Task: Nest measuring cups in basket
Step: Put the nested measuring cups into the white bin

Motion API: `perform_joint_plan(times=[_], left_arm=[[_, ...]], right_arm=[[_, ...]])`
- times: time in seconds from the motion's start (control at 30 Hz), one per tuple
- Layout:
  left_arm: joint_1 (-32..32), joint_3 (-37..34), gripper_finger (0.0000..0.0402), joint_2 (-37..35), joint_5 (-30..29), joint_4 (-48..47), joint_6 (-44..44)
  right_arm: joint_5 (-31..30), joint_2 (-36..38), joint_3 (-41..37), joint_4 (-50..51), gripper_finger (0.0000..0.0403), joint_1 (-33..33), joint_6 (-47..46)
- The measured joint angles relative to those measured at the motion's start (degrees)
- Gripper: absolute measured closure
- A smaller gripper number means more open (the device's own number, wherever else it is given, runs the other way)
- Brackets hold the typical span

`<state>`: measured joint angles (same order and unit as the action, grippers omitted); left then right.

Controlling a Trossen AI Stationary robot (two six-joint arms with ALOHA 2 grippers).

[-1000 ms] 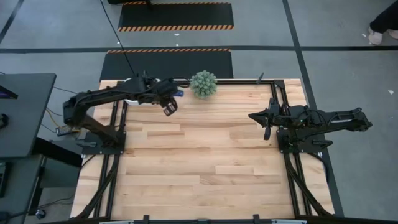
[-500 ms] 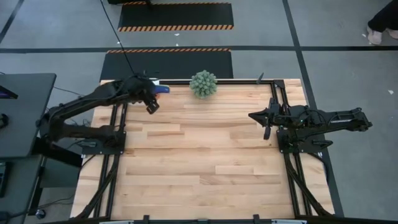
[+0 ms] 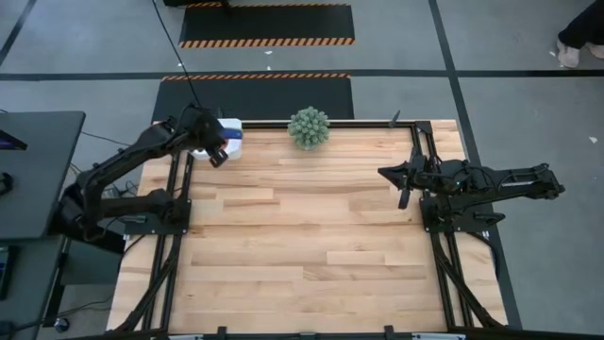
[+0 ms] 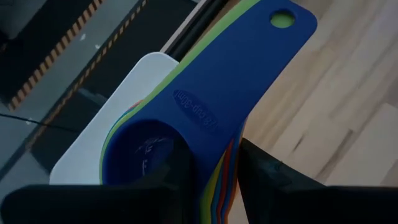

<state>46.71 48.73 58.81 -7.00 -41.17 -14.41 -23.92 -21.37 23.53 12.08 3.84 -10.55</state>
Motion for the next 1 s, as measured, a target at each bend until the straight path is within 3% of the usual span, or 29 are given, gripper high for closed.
perform_joint_plan(times=[0.23, 0.6, 0.8, 1.0], left_arm=[[8.08, -2.36, 0.0301, 0.02, 10.5, 4.0, -4.17], [16.21, -2.36, 0.0301, 0.04, 10.51, 3.22, -9.39], [17.36, -2.36, 0.0301, 1.36, 10.65, 2.38, -10.34], [17.36, -2.36, 0.0301, 5.9, 11.12, 3.22, -10.89]], right_arm=[[-2.21, 0.0, 0.0, 0.07, 0.0389, 0.0, -0.21], [-3.72, 0.0, 0.0, 0.09, 0.0389, 0.0, -0.41], [-9.4, 0.0, 0.0, 0.47, 0.0389, 0.0, -0.34], [-10.6, 0.0, -0.02, 1.59, 0.0389, 0.0, -0.41]])
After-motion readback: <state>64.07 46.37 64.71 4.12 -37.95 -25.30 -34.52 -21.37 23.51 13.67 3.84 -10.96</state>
